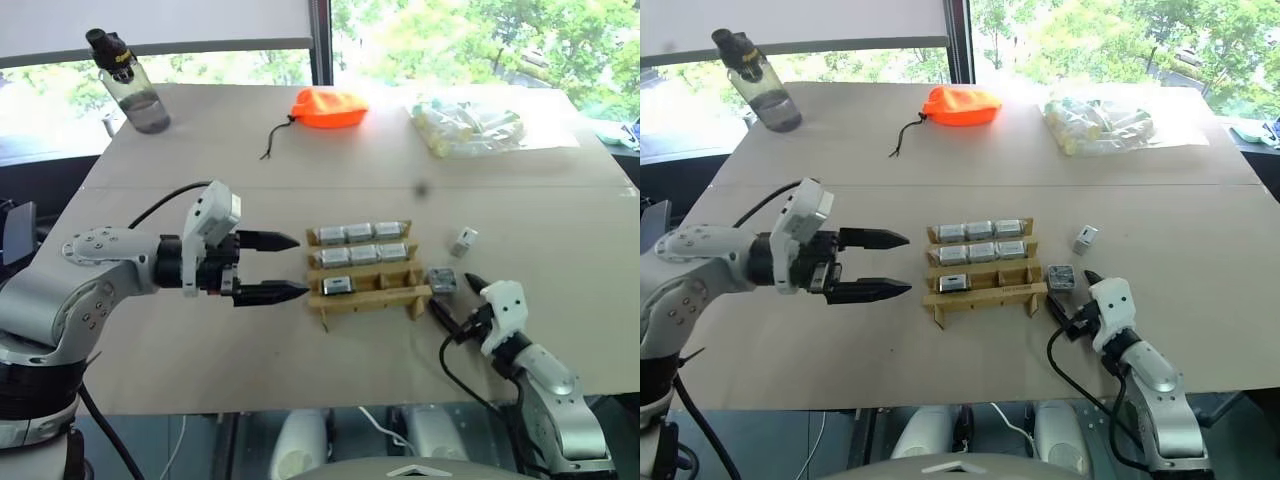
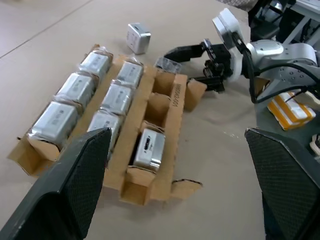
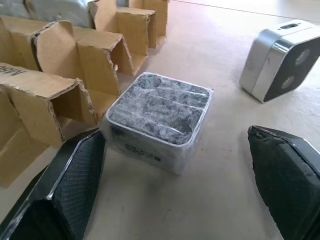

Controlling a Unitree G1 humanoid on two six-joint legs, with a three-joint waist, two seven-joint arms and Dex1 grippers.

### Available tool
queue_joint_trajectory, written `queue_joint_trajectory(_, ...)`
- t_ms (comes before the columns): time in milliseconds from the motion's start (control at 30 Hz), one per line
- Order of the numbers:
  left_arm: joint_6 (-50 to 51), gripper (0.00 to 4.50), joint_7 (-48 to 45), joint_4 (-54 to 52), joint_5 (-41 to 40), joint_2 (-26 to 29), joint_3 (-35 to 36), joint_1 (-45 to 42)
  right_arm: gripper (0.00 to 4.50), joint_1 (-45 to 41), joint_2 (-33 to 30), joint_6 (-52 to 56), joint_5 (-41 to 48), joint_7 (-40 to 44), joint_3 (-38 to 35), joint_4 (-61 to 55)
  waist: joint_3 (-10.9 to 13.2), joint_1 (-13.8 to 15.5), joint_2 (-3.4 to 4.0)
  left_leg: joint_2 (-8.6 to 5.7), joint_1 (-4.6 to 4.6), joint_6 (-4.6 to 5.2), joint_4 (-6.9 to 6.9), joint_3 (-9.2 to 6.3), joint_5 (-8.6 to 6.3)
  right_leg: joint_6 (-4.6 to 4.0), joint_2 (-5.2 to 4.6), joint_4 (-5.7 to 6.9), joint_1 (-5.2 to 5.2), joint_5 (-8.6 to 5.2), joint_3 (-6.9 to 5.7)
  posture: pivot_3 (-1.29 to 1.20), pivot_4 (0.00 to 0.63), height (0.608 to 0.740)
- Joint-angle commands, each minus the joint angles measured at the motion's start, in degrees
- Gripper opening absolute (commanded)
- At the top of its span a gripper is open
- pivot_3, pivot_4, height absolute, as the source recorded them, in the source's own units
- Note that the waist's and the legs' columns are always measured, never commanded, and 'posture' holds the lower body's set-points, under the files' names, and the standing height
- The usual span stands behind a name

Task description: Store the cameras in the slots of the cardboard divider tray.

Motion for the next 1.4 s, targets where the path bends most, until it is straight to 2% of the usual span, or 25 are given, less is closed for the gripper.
queue_joint_trajectory(33, -1.3, 4.44, -1.1, -2.51, -1.26, 1.21, 1.89, 0.62, 4.5, 1.22, 0.58, 0.03, -0.35, -0.44, 2.22, -1.4, 0.0, -0.03, 0.01, 0.0, 0.01, 0.0, -0.02, 0.0, 0.0, 0.0, 0.0, 0.0, 0.0, 0.0, 0.0, 0.0, 0.15, 0.726)
queue_joint_trajectory(733, -1.96, 4.44, -0.52, -2.51, -1.48, 0.58, -0.25, -2.13, 4.5, -1.66, 1.48, -0.94, -0.81, -2.29, 1.74, -0.15, 0.01, -0.21, 0.01, 0.03, 0.01, 0.0, -0.07, 0.03, 0.0, 0.03, 0.1, -0.01, -0.05, -0.01, 0.04, 0.0, 0.15, 0.726)
queue_joint_trajectory(833, -2.13, 4.5, -0.58, -2.5, -1.54, 0.44, -0.28, -1.91, 3.75, -1.64, 1.05, -1.23, -0.94, -2.12, 1.49, -0.4, 0.01, -0.19, 0.01, 0.03, 0.0, 0.0, -0.07, 0.03, 0.0, 0.03, 0.1, -0.01, -0.06, -0.02, 0.04, 0.0, 0.15, 0.726)
queue_joint_trajectory(967, -2.38, 4.5, -0.72, -2.63, -1.57, 0.3, -0.25, -1.42, 1.81, -1.6, 0.71, -1.39, -0.96, -1.89, 1.37, -0.7, 0.02, -0.17, 0.02, 0.03, -0.01, 0.0, -0.07, 0.03, 0.0, 0.03, 0.1, -0.01, -0.07, -0.02, 0.04, 0.0, 0.15, 0.726)
queue_joint_trajectory(1267, -2.99, 4.5, -0.88, -2.72, -1.77, -0.09, -0.54, -1.06, 1.8, -1.22, -0.98, -1.57, 0.15, -1.61, -0.86, -0.93, 0.03, 0.02, 0.04, -0.02, -0.06, 0.0, -0.07, 0.02, -0.01, 0.03, 0.07, -0.03, -0.08, -0.02, 0.02, 0.0, 0.15, 0.726)
queue_joint_trajectory(1400, -3.01, 4.5, -1.43, -2.32, -1.82, -0.08, -0.57, -1.23, 1.8, -0.85, -3.61, -3.55, 3.66, 1.05, -5.02, -1.38, 0.09, 0.23, 0.12, -0.05, -0.13, 0.01, -0.07, 0.01, -0.01, 0.03, 0.06, -0.06, -0.11, -0.01, 0.01, 0.0, 0.15, 0.726)
